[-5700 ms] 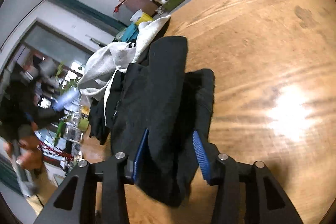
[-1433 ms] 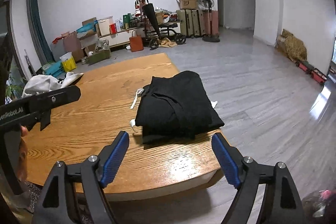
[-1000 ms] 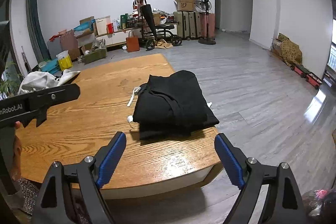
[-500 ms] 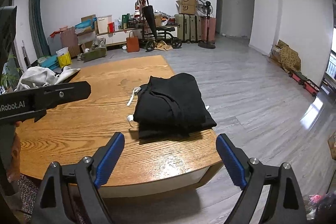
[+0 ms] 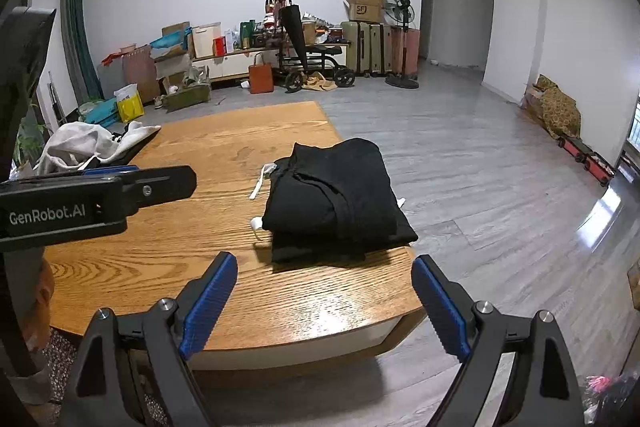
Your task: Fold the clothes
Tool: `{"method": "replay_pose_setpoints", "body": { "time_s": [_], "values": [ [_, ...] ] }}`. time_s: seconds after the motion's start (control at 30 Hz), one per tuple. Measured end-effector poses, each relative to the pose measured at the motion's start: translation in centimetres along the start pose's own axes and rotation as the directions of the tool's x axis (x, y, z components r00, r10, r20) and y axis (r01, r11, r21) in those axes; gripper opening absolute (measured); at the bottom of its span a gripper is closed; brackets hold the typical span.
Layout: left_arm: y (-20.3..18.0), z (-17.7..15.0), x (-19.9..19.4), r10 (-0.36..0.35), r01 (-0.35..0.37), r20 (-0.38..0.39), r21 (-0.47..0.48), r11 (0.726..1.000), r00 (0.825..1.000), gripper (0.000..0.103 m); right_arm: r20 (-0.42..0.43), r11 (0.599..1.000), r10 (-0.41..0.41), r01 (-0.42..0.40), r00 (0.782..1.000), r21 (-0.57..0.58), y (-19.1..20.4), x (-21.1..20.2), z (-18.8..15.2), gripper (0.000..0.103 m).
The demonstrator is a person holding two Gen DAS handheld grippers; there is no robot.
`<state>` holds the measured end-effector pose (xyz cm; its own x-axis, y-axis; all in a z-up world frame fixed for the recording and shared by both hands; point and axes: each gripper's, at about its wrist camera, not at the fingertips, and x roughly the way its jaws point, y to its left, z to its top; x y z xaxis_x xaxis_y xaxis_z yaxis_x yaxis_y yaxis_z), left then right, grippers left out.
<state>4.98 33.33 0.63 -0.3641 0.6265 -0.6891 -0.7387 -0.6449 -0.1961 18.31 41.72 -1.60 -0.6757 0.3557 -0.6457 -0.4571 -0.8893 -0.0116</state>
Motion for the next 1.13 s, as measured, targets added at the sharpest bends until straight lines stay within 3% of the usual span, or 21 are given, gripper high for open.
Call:
{"method": "replay_pose_setpoints", "body": {
  "time_s": [0.27,0.5,0.67,0.83,1.13],
  "values": [
    [-0.4,0.9,-0.1,0.024,-0.024,-0.006,0.015,1.000,1.000,0.079,-0.026,0.998,0.057,-0.057,0.998,-0.001,0.6,-1.0,0.7,0.091],
    [-0.4,1.9,-0.6,0.051,-0.051,0.016,0.011,0.999,0.999,0.079,-0.036,1.000,0.007,-0.007,0.999,-0.003,1.0,-1.0,1.4,0.091],
    [0.2,2.1,-0.3,0.028,-0.028,0.004,-0.013,1.000,1.000,0.079,-0.045,1.000,-0.002,0.003,0.999,0.018,0.7,-0.8,1.4,0.091],
    [0.5,2.1,-0.1,0.066,-0.066,-0.005,-0.004,0.998,0.998,0.079,-0.053,1.000,-0.011,0.013,0.999,0.025,0.6,-0.6,1.3,0.091],
    [1.0,1.6,0.3,0.051,-0.051,-0.033,-0.015,0.999,0.998,0.079,-0.069,1.000,-0.027,0.027,0.997,0.009,1.2,-0.2,1.3,0.091]
  ]
}}
